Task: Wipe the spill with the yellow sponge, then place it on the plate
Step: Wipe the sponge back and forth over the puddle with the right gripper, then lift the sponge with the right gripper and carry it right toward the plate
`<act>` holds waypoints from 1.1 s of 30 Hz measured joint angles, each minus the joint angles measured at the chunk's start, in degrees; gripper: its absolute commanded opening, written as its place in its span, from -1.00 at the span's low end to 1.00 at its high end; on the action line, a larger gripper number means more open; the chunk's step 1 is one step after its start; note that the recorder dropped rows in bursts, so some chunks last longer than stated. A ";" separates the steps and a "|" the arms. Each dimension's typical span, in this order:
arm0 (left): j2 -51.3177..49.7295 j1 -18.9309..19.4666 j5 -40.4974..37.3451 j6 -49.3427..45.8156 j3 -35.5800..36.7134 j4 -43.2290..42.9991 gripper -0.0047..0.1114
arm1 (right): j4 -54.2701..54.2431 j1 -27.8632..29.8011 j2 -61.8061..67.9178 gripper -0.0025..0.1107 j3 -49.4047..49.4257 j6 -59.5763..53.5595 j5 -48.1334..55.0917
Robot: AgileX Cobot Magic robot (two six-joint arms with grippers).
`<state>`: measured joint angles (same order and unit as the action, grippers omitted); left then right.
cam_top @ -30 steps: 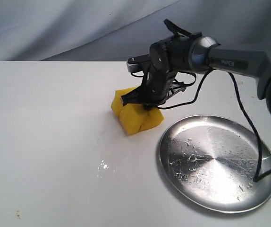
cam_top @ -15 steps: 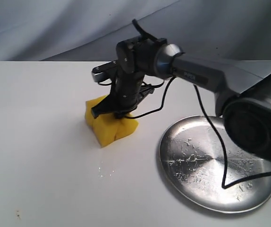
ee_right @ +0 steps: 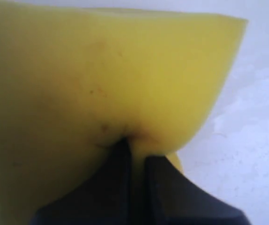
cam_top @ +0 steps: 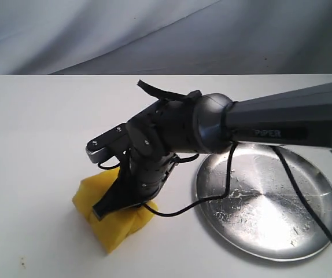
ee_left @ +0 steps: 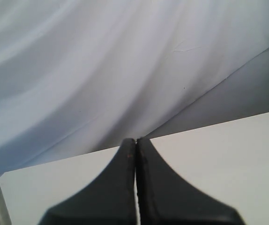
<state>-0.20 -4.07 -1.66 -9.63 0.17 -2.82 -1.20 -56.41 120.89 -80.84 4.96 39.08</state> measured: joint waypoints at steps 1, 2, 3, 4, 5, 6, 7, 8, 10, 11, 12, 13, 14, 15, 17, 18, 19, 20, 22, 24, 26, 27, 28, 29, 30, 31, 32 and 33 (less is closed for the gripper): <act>0.00 0.00 0.00 0.00 0.00 0.00 -0.92 | 0.51 1.43 -0.18 -0.96 0.69 1.28 -0.56; 0.00 0.00 0.00 0.00 0.00 0.00 -0.92 | 0.64 2.50 -0.18 -0.96 0.80 1.82 -0.97; 0.00 0.00 0.00 0.00 0.00 0.00 -0.92 | 0.61 4.78 -0.18 -0.96 1.00 2.86 -2.45; 0.00 0.00 0.00 0.00 0.00 0.00 -0.92 | 0.61 7.16 -0.18 -0.96 1.14 4.02 -4.31; 0.00 0.00 0.00 0.00 0.00 0.00 -0.92 | 0.61 8.78 -0.18 -0.96 1.27 4.61 -5.52; 0.00 0.00 0.00 0.00 0.00 0.00 -0.92 | 0.61 10.39 -0.18 -0.96 1.27 5.02 -6.31; 0.00 0.00 0.00 0.00 0.00 0.00 -0.92 | 0.61 11.99 -0.08 -0.96 1.30 5.37 -7.19; 0.00 0.00 0.00 0.00 0.00 0.00 -0.92 | 0.49 13.55 -0.07 -0.96 1.30 5.53 -7.72; 0.00 0.00 0.00 0.00 0.00 0.00 -0.92 | -0.21 16.00 0.26 -0.96 0.62 5.82 -7.84; 0.00 0.00 0.00 0.00 0.00 0.00 -0.92 | -0.32 17.11 0.27 -0.96 0.00 5.94 -7.72; 0.00 0.00 0.00 0.00 0.00 0.00 -0.92 | -0.32 17.82 0.35 -0.96 -0.62 5.94 -7.47; 0.00 0.00 0.00 0.00 0.00 0.00 -0.92 | -0.32 18.48 0.39 -0.96 -1.57 5.94 -6.83; 0.00 0.00 0.00 0.00 0.00 0.00 -0.92 | -0.32 19.12 0.39 -0.96 -3.11 5.94 -6.22; 0.00 0.00 0.00 0.00 0.00 0.00 -0.92 | -0.13 19.43 0.39 -0.96 -4.94 5.94 -5.39; 0.00 0.00 0.00 0.00 0.00 0.00 -0.92 | -0.06 19.56 -0.38 -0.96 -7.70 5.94 -4.75; 0.00 0.00 0.00 0.00 0.00 0.00 -0.92 | -0.06 19.56 -0.84 -0.96 -9.13 5.79 -4.36; 0.00 0.00 0.00 0.00 0.00 0.00 -0.92 | 0.08 19.56 -1.54 -0.96 -10.54 5.47 -3.80; 0.00 0.00 0.00 0.00 0.00 0.00 -0.92 | 0.23 19.56 -2.34 -0.96 -11.90 5.20 -3.02; 0.00 0.00 0.00 0.00 0.00 0.00 -0.92 | 1.20 19.56 -4.26 -0.96 -13.77 4.79 -1.44; 0.00 0.00 0.00 0.00 0.00 0.00 -0.92 | 3.42 19.56 -6.39 -0.96 -14.63 4.51 0.38; 0.00 0.00 0.00 0.00 0.00 0.00 -0.92 | 5.69 19.56 -9.06 -0.96 -14.63 4.22 2.79; 0.00 0.00 0.00 0.00 0.00 0.00 -0.92 | 6.42 19.56 -10.24 -0.96 -14.22 4.22 3.64; 0.00 0.00 0.00 0.00 0.00 0.00 -0.92 | 7.35 19.56 -11.88 -0.96 -13.41 4.22 4.09; 0.00 0.00 0.00 0.00 0.00 0.00 -0.92 | 8.12 19.56 -13.68 -0.96 -12.22 4.22 4.21; 0.00 0.00 0.00 0.00 0.00 0.00 -0.92 | 8.78 19.56 -15.65 -0.96 -11.02 4.22 4.21; 0.00 0.00 0.00 0.00 0.00 0.00 -0.92 | 9.49 19.65 -17.70 -0.96 -9.27 4.22 4.10; 0.00 0.00 0.00 0.00 0.00 0.00 -0.92 | 10.00 19.65 -19.77 -0.96 -7.33 4.22 4.00; 0.00 0.00 0.00 0.00 0.00 0.00 -0.92 | 10.42 19.69 -21.44 -0.96 -5.69 4.22 3.88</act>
<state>-0.20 -4.07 -1.66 -9.63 0.17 -2.82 9.23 -36.72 99.45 -86.54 9.19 42.96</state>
